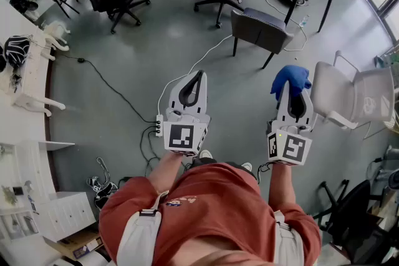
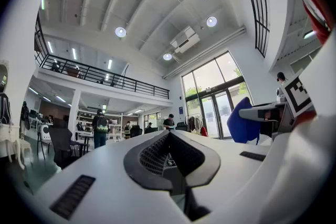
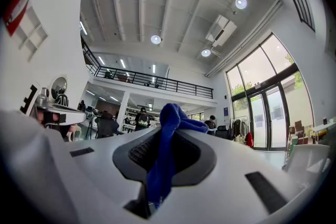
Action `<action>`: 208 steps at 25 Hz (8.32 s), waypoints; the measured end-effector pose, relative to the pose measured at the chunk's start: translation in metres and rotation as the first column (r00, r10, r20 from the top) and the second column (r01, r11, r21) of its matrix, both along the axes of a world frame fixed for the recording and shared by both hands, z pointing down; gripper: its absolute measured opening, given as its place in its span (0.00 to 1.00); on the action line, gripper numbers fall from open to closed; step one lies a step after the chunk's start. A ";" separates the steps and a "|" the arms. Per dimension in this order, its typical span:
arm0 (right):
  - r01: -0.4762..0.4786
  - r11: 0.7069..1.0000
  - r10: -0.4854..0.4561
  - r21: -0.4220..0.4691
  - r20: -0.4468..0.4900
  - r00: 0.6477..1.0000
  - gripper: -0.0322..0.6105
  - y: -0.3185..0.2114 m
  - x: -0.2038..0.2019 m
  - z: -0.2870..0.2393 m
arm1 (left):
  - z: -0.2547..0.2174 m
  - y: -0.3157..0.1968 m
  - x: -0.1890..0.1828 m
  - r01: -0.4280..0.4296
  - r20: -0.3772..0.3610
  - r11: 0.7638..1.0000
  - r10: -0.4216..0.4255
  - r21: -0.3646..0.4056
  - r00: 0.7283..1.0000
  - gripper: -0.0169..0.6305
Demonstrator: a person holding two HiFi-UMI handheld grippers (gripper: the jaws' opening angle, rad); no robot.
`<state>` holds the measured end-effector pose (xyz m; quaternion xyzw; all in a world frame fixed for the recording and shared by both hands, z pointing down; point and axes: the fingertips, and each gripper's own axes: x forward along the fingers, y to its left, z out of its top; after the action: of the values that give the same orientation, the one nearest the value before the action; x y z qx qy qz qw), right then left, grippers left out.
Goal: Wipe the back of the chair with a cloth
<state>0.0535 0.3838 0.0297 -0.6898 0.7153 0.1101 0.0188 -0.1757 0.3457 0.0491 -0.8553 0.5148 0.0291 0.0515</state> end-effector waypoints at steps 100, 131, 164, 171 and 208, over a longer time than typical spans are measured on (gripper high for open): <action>-0.311 0.921 0.356 -0.233 0.187 0.916 0.14 -0.354 0.136 0.214 | 0.180 -0.418 0.218 -0.514 0.071 0.853 0.521 -0.097 0.851 0.05; -0.208 0.819 0.343 -0.535 0.165 0.925 0.14 -0.366 0.134 0.578 | 0.519 -0.408 0.211 -0.373 0.077 0.896 0.401 -0.239 0.913 0.05; -0.247 0.633 0.358 -0.734 -0.005 0.934 0.14 -0.510 0.282 0.704 | 0.529 -0.428 0.215 -0.362 0.078 0.884 0.400 -0.295 0.913 0.05; -0.185 0.629 0.380 -0.755 0.091 0.921 0.14 -0.526 0.255 0.705 | 0.527 -0.441 0.198 -0.339 0.058 0.891 0.372 -0.302 0.926 0.05; 0.035 0.657 0.138 -0.753 0.167 0.976 0.14 -0.641 -0.002 0.707 | 0.527 -0.485 0.038 -0.186 0.046 0.928 0.212 -0.322 0.976 0.05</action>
<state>0.0511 -0.2571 0.7364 -0.6634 0.6707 -0.2677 -0.1958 -0.1377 -0.1392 0.5765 -0.9007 0.4208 -0.0829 -0.0688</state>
